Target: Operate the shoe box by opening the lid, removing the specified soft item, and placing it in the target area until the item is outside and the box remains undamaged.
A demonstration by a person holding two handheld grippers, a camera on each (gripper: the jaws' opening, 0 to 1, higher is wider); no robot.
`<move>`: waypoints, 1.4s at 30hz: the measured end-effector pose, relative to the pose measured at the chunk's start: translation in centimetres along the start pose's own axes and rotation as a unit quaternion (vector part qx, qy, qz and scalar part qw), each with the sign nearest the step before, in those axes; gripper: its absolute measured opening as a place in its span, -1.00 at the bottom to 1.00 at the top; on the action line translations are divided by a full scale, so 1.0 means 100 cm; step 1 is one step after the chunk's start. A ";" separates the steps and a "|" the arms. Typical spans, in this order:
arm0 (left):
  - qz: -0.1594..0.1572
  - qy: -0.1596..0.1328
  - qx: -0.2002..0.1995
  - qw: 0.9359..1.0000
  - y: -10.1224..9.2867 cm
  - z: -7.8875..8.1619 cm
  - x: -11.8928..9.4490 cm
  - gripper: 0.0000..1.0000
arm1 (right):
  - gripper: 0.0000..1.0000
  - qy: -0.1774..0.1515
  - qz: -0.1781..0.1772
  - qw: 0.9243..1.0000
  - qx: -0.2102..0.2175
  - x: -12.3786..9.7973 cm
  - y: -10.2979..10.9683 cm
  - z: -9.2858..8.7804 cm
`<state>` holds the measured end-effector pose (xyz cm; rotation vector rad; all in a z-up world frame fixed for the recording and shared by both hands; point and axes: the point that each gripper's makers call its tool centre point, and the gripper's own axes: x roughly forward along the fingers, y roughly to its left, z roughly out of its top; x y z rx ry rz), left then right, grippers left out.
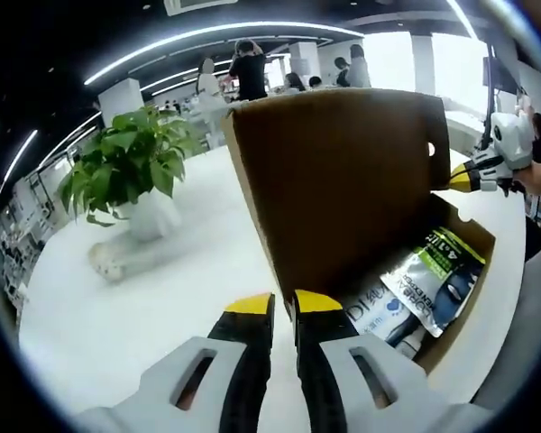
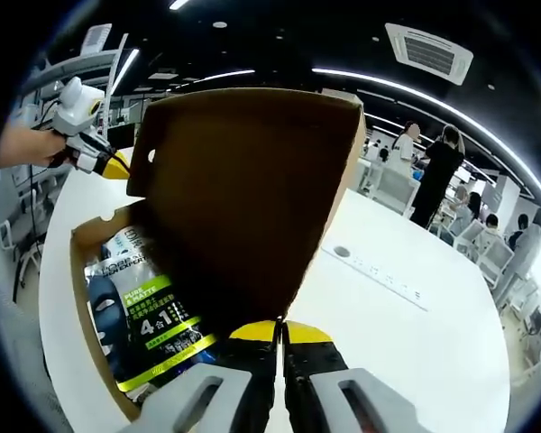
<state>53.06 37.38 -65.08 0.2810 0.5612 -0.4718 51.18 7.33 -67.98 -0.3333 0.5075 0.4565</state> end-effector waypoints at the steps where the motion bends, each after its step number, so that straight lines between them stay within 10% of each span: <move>1: 0.000 0.003 -0.001 1.000 0.000 -0.002 0.001 -0.86 | -1.00 0.000 0.000 1.000 0.000 0.000 0.000 0.000; 42: -0.008 0.024 0.008 1.000 0.001 -0.005 0.017 -0.97 | -1.00 0.000 0.006 1.000 0.017 -0.006 0.004 0.000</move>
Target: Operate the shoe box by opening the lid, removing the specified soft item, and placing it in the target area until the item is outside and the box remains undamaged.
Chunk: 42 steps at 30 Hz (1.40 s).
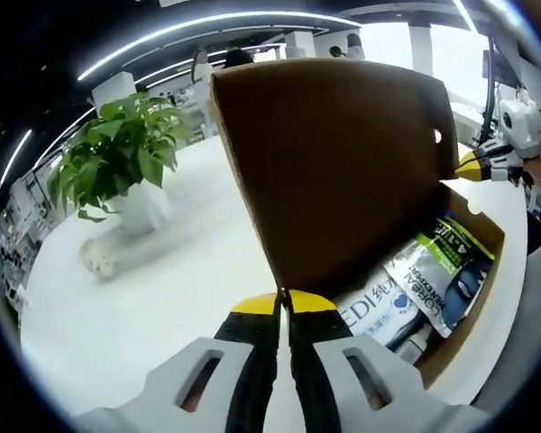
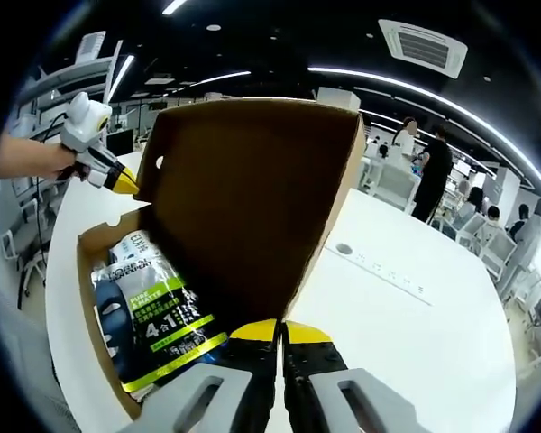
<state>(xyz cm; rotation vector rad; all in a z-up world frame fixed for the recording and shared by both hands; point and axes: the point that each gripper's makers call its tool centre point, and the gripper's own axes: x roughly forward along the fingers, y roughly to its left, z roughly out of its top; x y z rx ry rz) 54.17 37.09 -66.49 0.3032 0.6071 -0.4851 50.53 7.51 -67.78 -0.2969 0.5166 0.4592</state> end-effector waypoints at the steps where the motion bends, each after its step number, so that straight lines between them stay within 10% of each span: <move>1: -0.001 0.001 -0.001 1.000 0.000 0.000 0.000 -0.97 | -1.00 0.000 -0.001 1.000 -0.001 0.000 0.000 0.000; 42: -0.004 0.003 -0.010 1.000 0.005 0.013 0.008 -0.97 | -1.00 -0.008 -0.001 1.000 0.014 0.007 -0.012 0.010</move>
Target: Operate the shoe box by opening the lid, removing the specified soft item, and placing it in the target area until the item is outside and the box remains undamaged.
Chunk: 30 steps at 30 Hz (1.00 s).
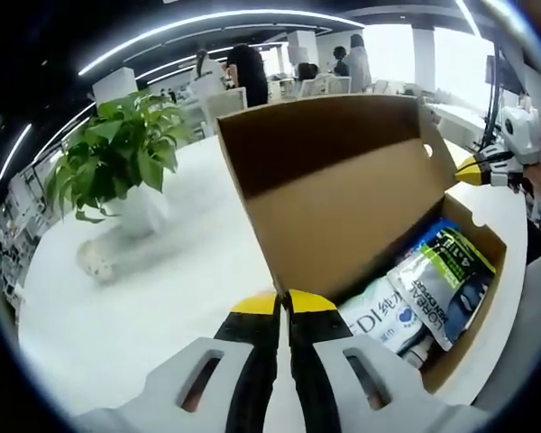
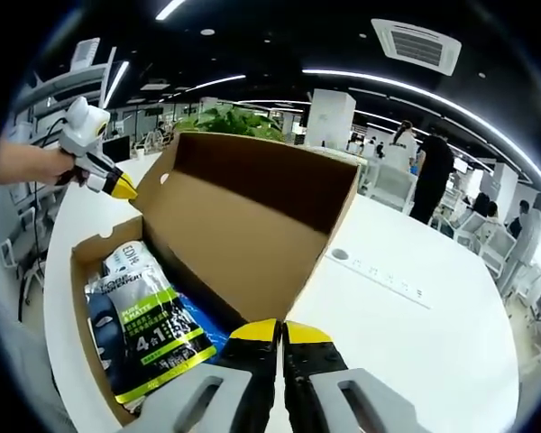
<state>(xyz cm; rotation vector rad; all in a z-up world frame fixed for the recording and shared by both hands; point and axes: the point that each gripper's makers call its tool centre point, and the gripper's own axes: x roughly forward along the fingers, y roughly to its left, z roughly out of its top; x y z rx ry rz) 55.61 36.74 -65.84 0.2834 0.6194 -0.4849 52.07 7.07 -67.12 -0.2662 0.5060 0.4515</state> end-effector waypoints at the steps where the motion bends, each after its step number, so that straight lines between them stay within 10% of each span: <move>1: 0.000 0.000 0.000 1.000 0.000 0.000 0.000 -0.97 | -1.00 0.000 0.000 1.000 0.001 0.000 0.000 0.000; 30: -0.004 0.002 -0.009 1.000 0.008 0.007 0.013 -0.97 | -1.00 0.004 0.001 1.000 0.030 0.011 -0.008 0.005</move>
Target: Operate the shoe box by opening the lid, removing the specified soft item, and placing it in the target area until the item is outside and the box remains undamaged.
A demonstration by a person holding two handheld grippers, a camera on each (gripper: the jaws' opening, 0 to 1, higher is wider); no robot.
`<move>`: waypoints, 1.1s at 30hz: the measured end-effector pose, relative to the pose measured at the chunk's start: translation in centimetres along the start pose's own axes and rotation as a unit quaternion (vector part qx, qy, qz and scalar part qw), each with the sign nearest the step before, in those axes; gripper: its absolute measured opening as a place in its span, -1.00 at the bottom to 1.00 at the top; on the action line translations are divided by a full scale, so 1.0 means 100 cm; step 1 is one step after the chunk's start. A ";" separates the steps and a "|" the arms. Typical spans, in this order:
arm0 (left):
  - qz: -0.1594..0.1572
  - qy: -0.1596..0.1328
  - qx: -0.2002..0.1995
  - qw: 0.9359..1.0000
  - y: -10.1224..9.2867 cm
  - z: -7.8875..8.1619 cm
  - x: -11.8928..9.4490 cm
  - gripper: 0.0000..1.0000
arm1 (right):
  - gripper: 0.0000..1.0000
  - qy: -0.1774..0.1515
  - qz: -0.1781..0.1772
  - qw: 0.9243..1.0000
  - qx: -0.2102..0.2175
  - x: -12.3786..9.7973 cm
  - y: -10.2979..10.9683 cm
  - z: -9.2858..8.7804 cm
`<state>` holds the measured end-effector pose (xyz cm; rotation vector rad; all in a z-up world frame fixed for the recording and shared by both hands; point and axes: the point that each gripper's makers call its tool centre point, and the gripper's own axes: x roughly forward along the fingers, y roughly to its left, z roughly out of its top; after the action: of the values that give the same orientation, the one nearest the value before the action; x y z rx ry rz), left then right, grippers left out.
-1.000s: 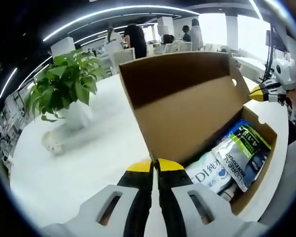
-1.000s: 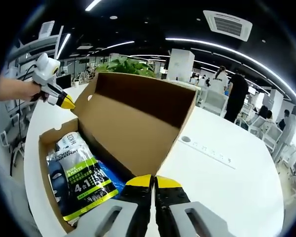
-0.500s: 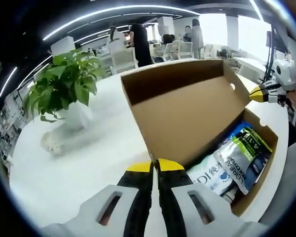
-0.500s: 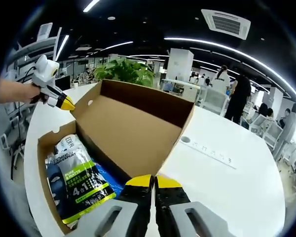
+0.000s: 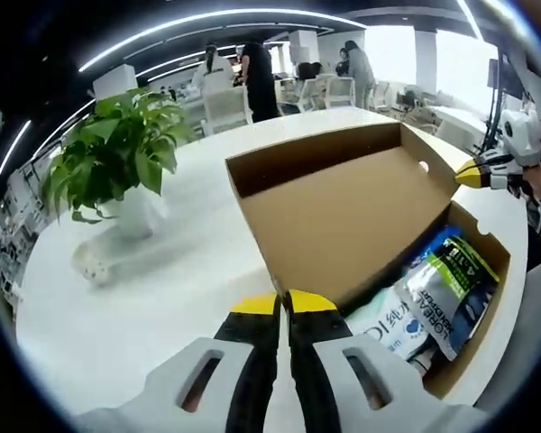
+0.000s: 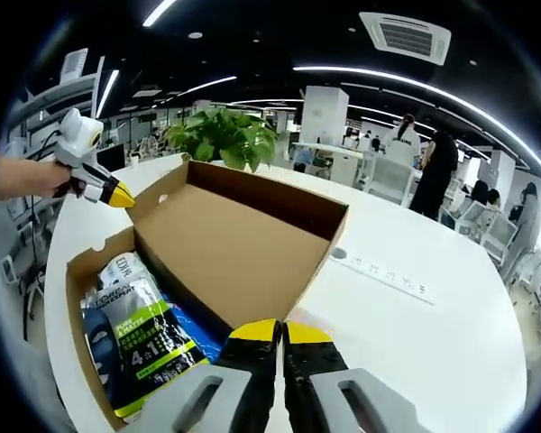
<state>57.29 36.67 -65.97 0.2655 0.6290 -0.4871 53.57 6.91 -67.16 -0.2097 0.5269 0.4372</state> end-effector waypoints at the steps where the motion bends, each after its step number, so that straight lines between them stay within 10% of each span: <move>1: 0.000 0.000 0.000 1.000 0.000 0.000 0.000 -0.97 | -1.00 0.000 0.000 1.000 0.001 0.000 0.000 0.000; 33: -0.003 -0.002 -0.023 1.000 0.006 0.000 0.015 -0.97 | -1.00 0.010 -0.001 0.999 0.035 0.014 -0.006 -0.001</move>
<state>58.64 36.61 -66.84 0.2186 0.6363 -0.4790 54.85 6.86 -67.92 -0.1476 0.5613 0.4144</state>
